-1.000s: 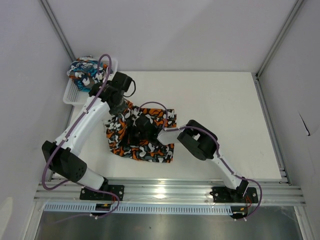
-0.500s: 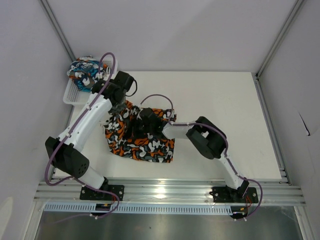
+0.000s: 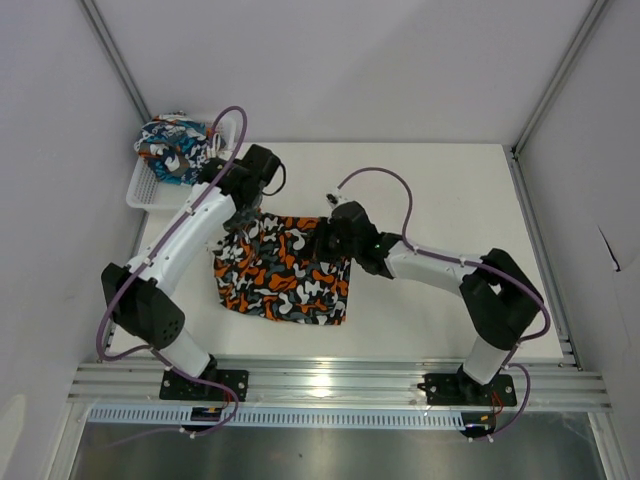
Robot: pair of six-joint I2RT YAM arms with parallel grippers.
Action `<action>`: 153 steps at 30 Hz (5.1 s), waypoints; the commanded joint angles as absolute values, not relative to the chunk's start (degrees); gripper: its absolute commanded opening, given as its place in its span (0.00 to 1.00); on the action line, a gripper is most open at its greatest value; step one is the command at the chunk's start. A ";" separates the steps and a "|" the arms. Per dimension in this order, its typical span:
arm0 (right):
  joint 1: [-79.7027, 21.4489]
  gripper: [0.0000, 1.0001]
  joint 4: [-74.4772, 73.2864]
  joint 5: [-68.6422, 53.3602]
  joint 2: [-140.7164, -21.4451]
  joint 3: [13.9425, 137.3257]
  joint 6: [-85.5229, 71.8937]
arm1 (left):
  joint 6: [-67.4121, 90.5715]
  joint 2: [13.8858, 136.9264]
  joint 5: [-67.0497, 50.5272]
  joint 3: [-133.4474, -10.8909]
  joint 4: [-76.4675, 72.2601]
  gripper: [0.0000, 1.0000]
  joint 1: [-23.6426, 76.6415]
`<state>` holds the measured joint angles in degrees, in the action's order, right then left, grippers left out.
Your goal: Fold and stack the shorts
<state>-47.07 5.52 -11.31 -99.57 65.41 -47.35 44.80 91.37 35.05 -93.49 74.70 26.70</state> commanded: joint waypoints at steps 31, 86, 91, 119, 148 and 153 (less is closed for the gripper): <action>-40.87 0.17 -8.00 -1.14 -103.54 56.25 -41.31 | 64.07 109.24 39.03 -99.40 81.31 0.00 43.50; -33.75 0.57 5.88 -6.59 -85.28 39.91 -45.26 | 46.51 92.58 19.78 -90.90 53.53 0.96 46.67; -32.35 0.64 11.24 -8.25 -80.16 35.43 -46.93 | 42.29 84.39 18.99 -76.48 46.60 0.93 46.76; -35.77 0.72 17.67 -12.22 -93.34 45.09 -47.99 | 37.26 95.88 25.13 -65.39 32.26 0.85 52.73; -33.40 0.09 27.86 -23.37 -104.06 49.22 -53.00 | 34.28 83.41 23.29 -45.09 10.55 0.42 53.88; -32.78 0.03 28.57 -26.10 -103.54 50.97 -52.47 | 33.05 82.36 23.99 -46.23 11.77 0.38 55.37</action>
